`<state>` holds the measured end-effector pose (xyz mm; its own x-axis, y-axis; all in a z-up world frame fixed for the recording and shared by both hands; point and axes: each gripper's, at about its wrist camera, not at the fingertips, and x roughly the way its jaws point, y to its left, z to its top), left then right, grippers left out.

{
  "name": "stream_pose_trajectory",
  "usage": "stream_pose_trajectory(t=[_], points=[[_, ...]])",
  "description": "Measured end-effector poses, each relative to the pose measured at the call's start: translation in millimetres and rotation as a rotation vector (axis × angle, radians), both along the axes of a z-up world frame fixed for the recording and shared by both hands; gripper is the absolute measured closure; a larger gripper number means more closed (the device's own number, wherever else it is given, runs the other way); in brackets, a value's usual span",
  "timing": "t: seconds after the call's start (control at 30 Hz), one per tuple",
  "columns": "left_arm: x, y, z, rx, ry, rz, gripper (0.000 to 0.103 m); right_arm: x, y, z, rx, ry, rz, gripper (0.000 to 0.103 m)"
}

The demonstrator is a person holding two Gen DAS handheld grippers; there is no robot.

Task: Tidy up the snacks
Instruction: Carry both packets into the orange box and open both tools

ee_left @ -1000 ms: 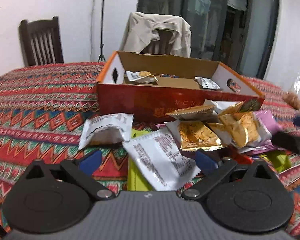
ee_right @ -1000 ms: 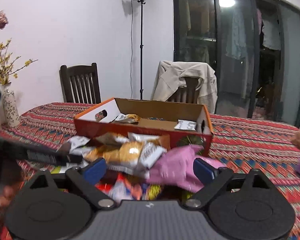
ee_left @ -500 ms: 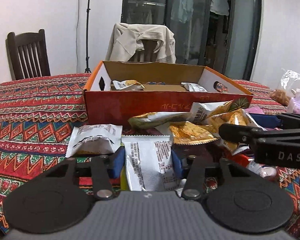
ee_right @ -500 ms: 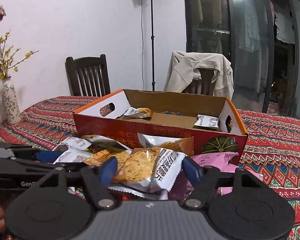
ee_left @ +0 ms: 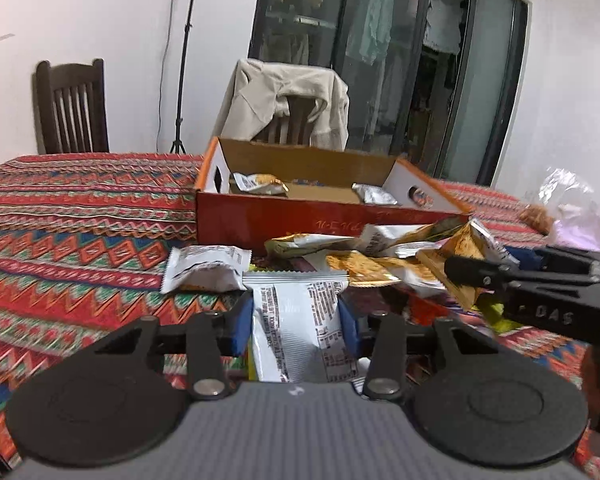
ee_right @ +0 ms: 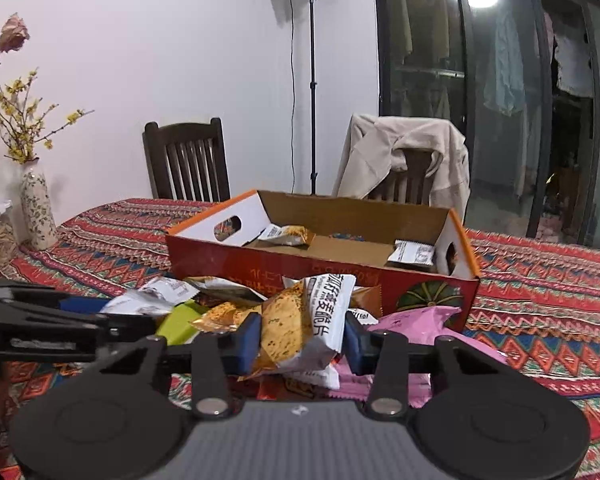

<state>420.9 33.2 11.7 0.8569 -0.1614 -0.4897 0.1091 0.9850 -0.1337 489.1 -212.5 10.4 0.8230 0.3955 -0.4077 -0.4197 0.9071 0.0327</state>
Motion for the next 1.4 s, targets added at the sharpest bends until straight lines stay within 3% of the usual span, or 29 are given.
stream_pose_trajectory(t=[0.17, 0.37, 0.57, 0.8, 0.97, 1.13, 1.27, 1.4], points=[[-68, 0, 16, -0.023, -0.048, 0.016, 0.058, -57, -9, 10, -0.005, -0.029, 0.002, 0.061], [-128, 0, 13, -0.061, -0.02, 0.029, 0.058, -143, -22, 8, -0.025, 0.012, 0.044, 0.061], [-160, -2, 19, -0.078, -0.031, 0.033, 0.058, -199, -34, 3, 0.002, 0.051, 0.052, 0.061], [-175, -10, 27, -0.062, -0.065, 0.015, 0.058, -222, -43, 13, 0.026, 0.019, 0.037, 0.061], [-164, -9, 33, -0.066, -0.076, 0.002, 0.058, -218, -44, 14, 0.034, 0.023, 0.038, 0.061], [-127, -10, 53, -0.049, -0.118, -0.022, 0.058, -196, -50, 24, 0.062, 0.006, 0.036, 0.061], [-80, -14, 85, -0.038, -0.161, -0.086, 0.058, -159, -61, 49, 0.096, -0.02, 0.047, 0.061], [-8, -15, 117, -0.06, -0.143, -0.147, 0.058, -108, -66, 87, 0.107, -0.078, 0.058, 0.061]])
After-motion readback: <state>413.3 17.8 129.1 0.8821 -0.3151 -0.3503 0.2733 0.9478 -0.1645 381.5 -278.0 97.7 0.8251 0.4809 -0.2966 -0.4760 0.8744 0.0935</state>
